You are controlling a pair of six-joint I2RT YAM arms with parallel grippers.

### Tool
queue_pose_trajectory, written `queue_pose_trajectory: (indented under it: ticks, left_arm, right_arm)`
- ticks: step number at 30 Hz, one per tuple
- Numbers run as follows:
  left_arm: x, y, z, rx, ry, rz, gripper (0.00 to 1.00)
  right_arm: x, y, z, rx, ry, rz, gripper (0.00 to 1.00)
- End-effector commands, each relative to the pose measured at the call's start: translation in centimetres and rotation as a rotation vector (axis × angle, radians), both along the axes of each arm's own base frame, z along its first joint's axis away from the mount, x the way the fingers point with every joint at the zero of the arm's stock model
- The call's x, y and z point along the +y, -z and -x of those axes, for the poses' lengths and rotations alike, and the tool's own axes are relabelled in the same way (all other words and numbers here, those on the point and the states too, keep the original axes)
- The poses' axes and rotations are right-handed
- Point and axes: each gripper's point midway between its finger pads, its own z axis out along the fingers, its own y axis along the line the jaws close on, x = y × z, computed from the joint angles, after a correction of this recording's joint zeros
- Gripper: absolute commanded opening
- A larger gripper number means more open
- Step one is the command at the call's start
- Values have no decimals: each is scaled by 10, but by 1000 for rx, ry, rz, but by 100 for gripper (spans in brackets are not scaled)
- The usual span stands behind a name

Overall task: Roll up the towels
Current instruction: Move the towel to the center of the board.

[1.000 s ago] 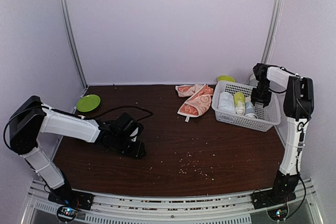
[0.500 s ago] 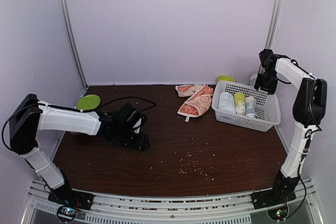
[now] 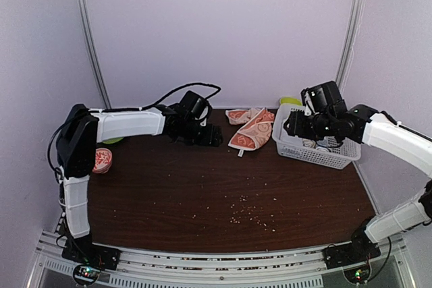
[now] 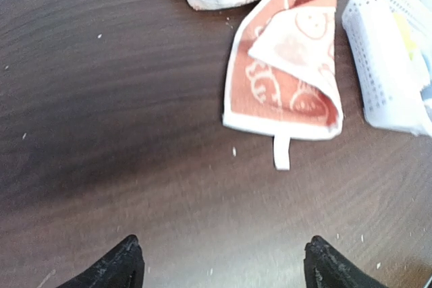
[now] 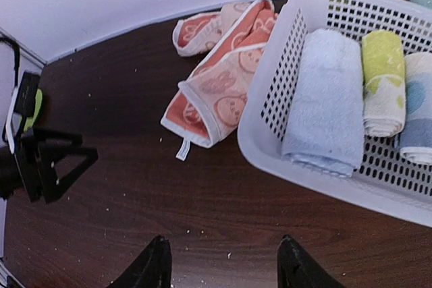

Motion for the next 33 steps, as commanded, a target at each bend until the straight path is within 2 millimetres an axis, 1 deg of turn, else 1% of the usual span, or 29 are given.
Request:
queue_pose_trajectory:
  ticks: [1,3,4,6,8,9,10,11,12,13,14,15,16,17,18,20,21,22,23,27,30,33]
  left_arm:
    - [-15,7,-31,-1,23,17,83]
    - [-27,7,-46,-1,44,59,82]
    - [-35,0,-55,-14,49,91,81]
    - [-44,-3,-65,-24,47,128,80]
    - [-44,-6,-71,-31,22,136,79]
    - [-40,-7,-71,-31,8,134,79]
    - [-34,-8,-70,-29,-4,131,79]
    - [-26,-15,-66,-37,-14,130,78]
    - [-17,-19,-61,-41,-27,122,78]
    - [-7,-17,-54,-37,-39,107,78]
    - [3,-18,-46,-37,-52,92,78]
    - [13,-20,-36,-36,-61,82,78]
    - [24,-16,-25,-25,-69,68,78]
    - [33,-19,-16,-23,-79,68,78]
    - [42,-16,-5,-10,-90,65,78]
    - [59,-16,16,2,-109,75,77]
    - [68,-14,27,10,-117,75,77]
    - [80,-7,40,25,-128,64,77]
    - [87,-8,48,25,-132,65,77]
    - [109,-18,74,12,-135,68,77]
    - [118,-27,84,-7,-129,68,77]
    - [125,-37,91,-34,-126,75,77]
  right_arm:
    - [33,19,7,-2,-50,-23,54]
    - [42,24,14,0,-74,-24,54]
    - [46,27,17,-2,-89,-33,54]
    - [50,36,21,-3,-104,-41,54]
    - [53,48,17,13,-97,-41,54]
    - [58,53,14,21,-104,-39,54]
    - [65,63,9,47,-114,-29,54]
    - [69,69,3,61,-107,-14,54]
    - [73,76,-3,77,-93,4,53]
    - [77,82,-11,90,-78,24,53]
    - [83,81,-21,83,-61,32,53]
    - [87,85,-28,82,-44,45,53]
    - [91,89,-35,80,-26,61,53]
    - [95,91,-42,72,-5,86,54]
    - [97,96,-49,70,18,122,55]
    - [102,108,-62,81,55,180,56]
    - [102,115,-68,91,83,209,56]
    - [102,119,-73,96,99,233,57]
    - [102,124,-78,93,111,261,57]
    - [100,141,-90,118,153,367,58]
    - [96,148,-98,134,193,433,59]
    - [92,153,-105,134,232,493,59]
